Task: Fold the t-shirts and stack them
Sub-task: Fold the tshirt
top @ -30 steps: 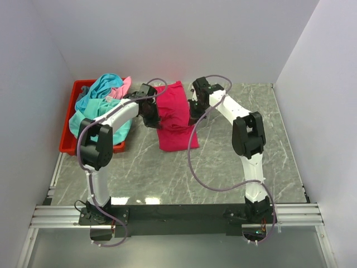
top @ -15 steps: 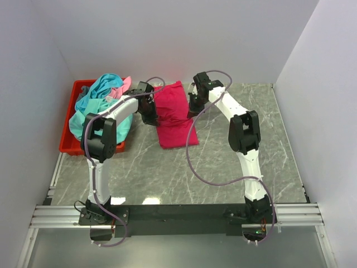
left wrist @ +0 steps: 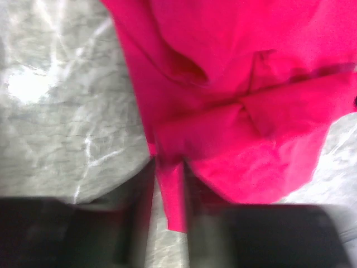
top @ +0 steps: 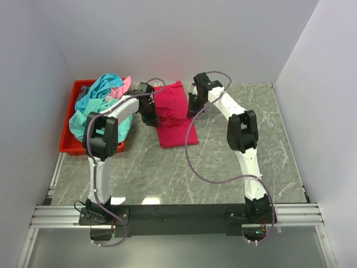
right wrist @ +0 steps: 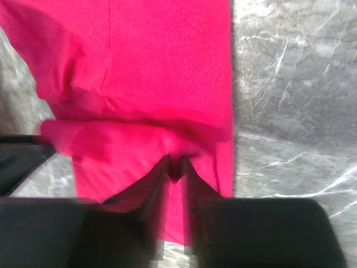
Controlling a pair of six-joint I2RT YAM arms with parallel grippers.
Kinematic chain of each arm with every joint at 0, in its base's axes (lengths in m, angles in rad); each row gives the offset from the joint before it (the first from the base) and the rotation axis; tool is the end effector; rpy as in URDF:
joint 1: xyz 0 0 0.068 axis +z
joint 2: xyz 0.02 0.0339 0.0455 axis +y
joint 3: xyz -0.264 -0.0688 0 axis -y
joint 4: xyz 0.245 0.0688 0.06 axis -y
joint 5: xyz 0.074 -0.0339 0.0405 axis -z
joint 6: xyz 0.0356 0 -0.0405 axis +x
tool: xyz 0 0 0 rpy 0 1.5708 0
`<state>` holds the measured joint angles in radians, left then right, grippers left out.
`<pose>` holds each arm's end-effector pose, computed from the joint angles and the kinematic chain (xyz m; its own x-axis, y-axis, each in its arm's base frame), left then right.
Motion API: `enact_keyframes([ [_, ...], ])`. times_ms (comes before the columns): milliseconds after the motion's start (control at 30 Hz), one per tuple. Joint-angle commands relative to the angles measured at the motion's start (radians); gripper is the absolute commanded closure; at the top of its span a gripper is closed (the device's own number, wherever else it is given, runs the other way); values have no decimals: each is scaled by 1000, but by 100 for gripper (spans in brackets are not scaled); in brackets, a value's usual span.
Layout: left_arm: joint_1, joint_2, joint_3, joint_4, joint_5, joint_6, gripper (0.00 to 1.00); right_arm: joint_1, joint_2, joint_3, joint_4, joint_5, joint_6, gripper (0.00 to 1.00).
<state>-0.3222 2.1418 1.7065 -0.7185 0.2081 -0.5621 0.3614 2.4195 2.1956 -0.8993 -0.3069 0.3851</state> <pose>0.4285 -0.1508 0.1872 -0.9412 -0.2355 -0.2420 -0.1329 0.9172 -0.3757 0.4798 0.1929 0.1948 -0.9541 0.0222 -0.2988 -0.1090 0.9033 0.4150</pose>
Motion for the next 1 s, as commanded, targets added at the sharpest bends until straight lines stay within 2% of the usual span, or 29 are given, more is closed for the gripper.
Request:
enact_keyframes([
  [0, 9, -16, 56, 2, -55, -22, 63, -15, -20, 46, 46, 9, 12, 62],
  [33, 11, -26, 56, 4, -68, -30, 44, -19, -39, 39, 53, 15, 15, 56],
  [100, 11, -68, 48, 19, -102, -48, 23, -21, -81, 12, 72, 32, 12, 46],
  [133, 11, -85, 29, 28, -108, -53, 7, -25, -101, -6, 79, 37, 6, 45],
  [167, 11, -121, 12, 48, -119, -62, 6, -26, -121, -28, 100, 41, 2, 44],
  [233, 11, -161, -57, 76, -110, -61, 7, -24, -189, -114, 125, 45, -15, 44],
  [400, 6, -269, -234, 195, 60, 14, 12, -9, -292, -296, 168, 9, -41, 46],
  [633, -77, -367, -462, 270, 128, 126, 24, 47, -352, -453, 181, -34, -74, 49],
  [833, -144, -372, -499, 278, 122, 148, 32, 57, -365, -528, 168, 9, -51, 51],
  [967, -187, -369, -501, 286, 102, 133, 32, 56, -399, -591, 174, 43, -46, 51],
])
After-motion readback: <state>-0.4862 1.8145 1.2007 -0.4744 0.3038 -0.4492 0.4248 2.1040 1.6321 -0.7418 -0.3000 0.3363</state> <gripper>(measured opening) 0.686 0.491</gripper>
